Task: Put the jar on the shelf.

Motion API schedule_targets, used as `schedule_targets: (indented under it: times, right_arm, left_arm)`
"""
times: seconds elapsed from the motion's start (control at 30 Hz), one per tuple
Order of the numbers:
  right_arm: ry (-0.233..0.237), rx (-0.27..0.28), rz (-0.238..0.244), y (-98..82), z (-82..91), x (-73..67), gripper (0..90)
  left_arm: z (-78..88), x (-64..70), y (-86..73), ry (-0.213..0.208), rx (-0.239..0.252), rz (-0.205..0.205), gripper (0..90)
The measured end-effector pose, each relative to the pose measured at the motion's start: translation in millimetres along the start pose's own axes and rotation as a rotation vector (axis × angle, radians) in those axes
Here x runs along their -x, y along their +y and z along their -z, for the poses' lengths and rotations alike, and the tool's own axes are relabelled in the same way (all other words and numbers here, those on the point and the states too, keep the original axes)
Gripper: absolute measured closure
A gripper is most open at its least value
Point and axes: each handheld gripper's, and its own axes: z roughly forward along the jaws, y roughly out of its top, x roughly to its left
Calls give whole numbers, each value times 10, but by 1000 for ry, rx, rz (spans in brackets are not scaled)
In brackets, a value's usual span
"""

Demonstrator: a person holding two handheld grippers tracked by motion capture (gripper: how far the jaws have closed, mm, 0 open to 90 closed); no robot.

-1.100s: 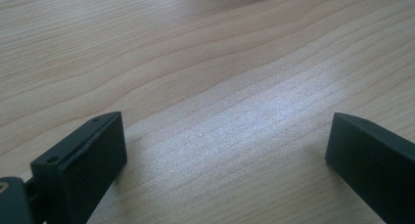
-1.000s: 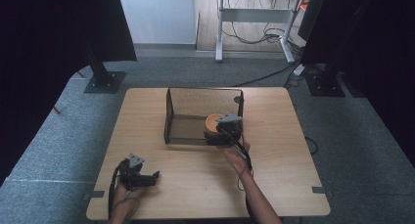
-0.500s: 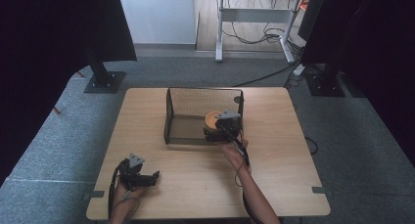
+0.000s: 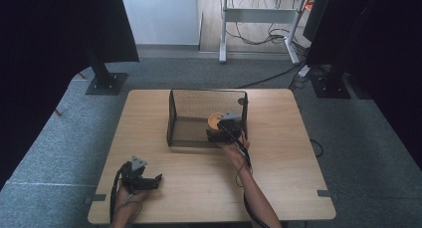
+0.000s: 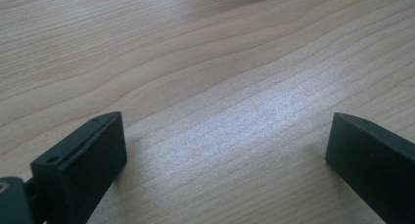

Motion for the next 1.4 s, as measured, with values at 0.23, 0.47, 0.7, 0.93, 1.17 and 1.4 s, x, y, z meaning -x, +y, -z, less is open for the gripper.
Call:
schedule_targets:
  times: [0.23, 0.47, 0.7, 0.93, 1.17, 1.4]
  right_arm:
    - [-3, -13, -6, -34, -73, 6, 91]
    - [-3, -30, -17, -83, -142, -1, 91]
    - [-1, -47, -26, -116, -193, 3, 91]
    - [-2, -71, -33, -146, -229, 9, 91]
    - [-6, -71, -42, -157, -229, 13, 90]
    - [-22, -95, -40, -141, -223, -10, 89]
  left_arm:
    - [0, -1, 0, -1, 0, -1, 13]
    - [0, -1, 0, -1, -1, -1, 14]
    - [0, -2, 1, -1, -1, -2, 14]
    - [-1, -1, 1, -1, 0, -1, 14]
    - [1, -3, 1, -1, -2, -3, 14]
    - [-1, -1, 0, -1, 0, -1, 14]
